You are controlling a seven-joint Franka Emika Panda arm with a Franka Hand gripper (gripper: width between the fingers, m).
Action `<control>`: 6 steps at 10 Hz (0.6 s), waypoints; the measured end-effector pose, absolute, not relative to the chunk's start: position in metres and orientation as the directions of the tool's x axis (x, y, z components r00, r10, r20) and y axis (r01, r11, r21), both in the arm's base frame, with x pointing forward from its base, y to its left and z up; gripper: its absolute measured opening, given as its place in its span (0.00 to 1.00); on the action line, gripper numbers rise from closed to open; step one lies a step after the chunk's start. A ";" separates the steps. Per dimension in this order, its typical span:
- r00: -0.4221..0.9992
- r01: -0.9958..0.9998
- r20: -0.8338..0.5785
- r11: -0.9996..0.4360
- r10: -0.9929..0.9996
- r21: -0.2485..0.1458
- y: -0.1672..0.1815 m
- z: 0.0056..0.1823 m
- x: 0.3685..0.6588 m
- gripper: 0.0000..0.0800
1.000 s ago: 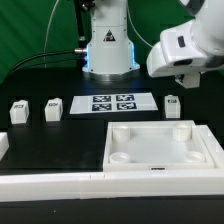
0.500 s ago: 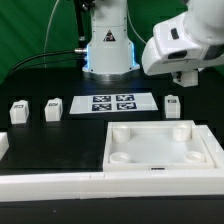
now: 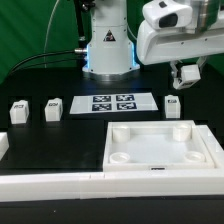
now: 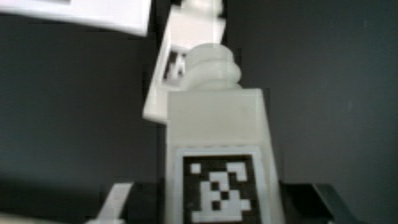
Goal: Assemble one leg
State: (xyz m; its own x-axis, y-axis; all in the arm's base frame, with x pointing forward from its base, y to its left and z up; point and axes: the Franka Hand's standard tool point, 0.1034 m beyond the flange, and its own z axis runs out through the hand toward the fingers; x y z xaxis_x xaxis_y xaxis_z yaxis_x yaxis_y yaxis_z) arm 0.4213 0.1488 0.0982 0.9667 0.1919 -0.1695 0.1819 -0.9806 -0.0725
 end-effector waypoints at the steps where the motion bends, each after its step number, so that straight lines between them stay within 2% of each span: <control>1: 0.976 0.195 -0.084 -0.978 0.201 -0.073 0.148 0.102 0.429 0.36; 5: 0.955 0.258 0.166 -0.964 0.244 -0.068 0.141 0.117 0.477 0.36; 6: 0.956 0.257 0.167 -0.964 0.243 -0.069 0.140 0.116 0.476 0.36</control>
Offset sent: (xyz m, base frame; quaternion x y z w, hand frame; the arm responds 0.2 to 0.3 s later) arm 0.0474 -0.0059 0.0137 0.0153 0.1349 -0.0396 0.9900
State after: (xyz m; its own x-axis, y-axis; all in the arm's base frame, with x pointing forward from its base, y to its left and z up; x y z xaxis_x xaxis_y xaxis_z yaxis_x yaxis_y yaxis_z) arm 0.4762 0.1403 0.1157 0.9556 0.2431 0.1666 0.2572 -0.9639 -0.0685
